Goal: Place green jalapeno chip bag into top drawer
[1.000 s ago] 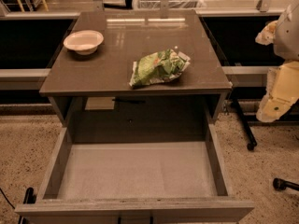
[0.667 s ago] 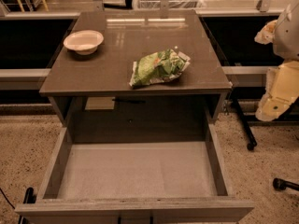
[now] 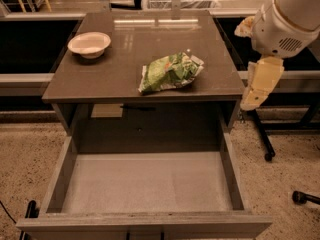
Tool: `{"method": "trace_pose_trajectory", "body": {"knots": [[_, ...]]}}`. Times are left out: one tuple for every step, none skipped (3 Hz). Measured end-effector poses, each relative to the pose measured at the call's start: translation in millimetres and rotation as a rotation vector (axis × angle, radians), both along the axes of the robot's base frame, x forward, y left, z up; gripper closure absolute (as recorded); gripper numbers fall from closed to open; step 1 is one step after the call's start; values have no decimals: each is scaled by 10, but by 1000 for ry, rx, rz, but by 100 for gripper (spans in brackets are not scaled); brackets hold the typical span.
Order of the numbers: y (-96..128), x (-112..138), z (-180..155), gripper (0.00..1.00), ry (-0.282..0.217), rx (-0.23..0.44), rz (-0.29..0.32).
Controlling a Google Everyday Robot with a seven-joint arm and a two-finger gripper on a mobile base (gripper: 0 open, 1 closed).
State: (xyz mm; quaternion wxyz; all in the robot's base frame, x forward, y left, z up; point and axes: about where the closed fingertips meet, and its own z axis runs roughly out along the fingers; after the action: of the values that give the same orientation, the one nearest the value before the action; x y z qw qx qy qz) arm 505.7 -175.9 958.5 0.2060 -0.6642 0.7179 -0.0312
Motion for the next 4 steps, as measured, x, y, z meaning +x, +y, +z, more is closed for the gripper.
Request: {"method": "trace_pose_trajectory", "body": {"knots": [[570,492,-165,0,-52,79,135],[1042,733,-655,0,-11,111,168],[1244,949,-1187,19,46,83,118],[1335,1121,-1429,49,64,75,69]]}}
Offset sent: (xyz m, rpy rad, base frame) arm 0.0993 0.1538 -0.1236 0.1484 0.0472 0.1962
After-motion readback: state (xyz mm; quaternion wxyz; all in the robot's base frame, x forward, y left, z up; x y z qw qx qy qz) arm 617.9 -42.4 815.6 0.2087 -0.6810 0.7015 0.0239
